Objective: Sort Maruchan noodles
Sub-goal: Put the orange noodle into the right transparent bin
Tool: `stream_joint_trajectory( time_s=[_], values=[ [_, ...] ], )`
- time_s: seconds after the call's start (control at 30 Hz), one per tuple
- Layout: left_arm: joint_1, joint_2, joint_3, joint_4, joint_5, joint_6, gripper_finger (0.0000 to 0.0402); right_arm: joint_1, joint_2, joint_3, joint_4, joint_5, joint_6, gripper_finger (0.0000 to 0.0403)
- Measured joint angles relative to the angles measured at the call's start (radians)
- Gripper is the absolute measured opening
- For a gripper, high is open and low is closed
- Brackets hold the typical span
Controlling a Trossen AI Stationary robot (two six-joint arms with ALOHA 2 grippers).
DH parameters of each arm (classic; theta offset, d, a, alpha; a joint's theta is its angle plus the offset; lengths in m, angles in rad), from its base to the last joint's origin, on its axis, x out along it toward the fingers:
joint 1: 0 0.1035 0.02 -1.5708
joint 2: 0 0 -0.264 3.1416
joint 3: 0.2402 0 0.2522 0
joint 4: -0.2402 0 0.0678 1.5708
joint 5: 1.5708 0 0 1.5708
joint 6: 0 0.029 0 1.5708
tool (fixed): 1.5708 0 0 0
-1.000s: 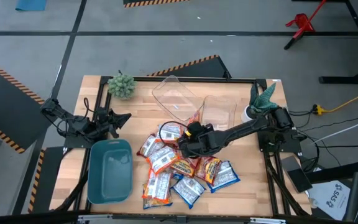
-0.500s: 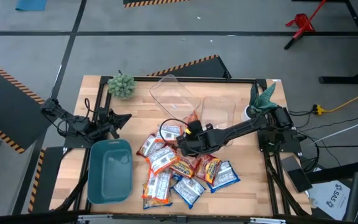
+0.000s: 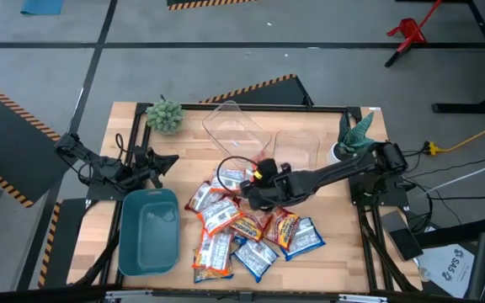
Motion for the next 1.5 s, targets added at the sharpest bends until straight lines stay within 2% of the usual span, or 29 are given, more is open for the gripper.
stream_joint_trajectory(
  time_s=[0.2,0.33,0.47,0.6,0.97,1.2,1.33,1.5],
  values=[
    [0.000,0.000,0.000,0.000,0.000,0.000,0.0000,0.000,-0.074,0.091,-0.221,0.097,-0.021,0.0000],
    [0.000,0.000,0.000,0.000,-0.001,0.000,0.0000,-0.001,-0.120,0.168,-0.411,0.126,-0.013,0.0000],
    [0.000,0.000,0.000,-0.004,-0.002,0.000,0.0000,-0.001,-0.148,0.202,-0.630,0.099,0.054,0.0000],
    [0.000,0.000,0.000,-0.009,-0.003,0.000,0.0000,-0.001,-0.148,0.186,-0.810,0.015,0.111,0.0000],
    [0.000,0.000,0.000,-0.010,-0.008,0.000,0.0000,-0.001,-0.147,-0.055,-0.754,-0.124,0.080,0.0000],
    [0.000,0.000,0.000,-0.010,-0.008,-0.001,0.0000,-0.001,-0.146,-0.195,-0.570,-0.157,-0.079,0.0007],
    [0.000,0.000,0.000,-0.010,-0.008,-0.002,0.0000,-0.009,-0.146,-0.202,-0.503,-0.197,-0.186,0.0044],
    [0.000,0.000,0.000,-0.010,-0.009,-0.001,0.0000,-0.017,-0.152,-0.203,-0.516,-0.182,-0.208,0.0134]
  ],
)
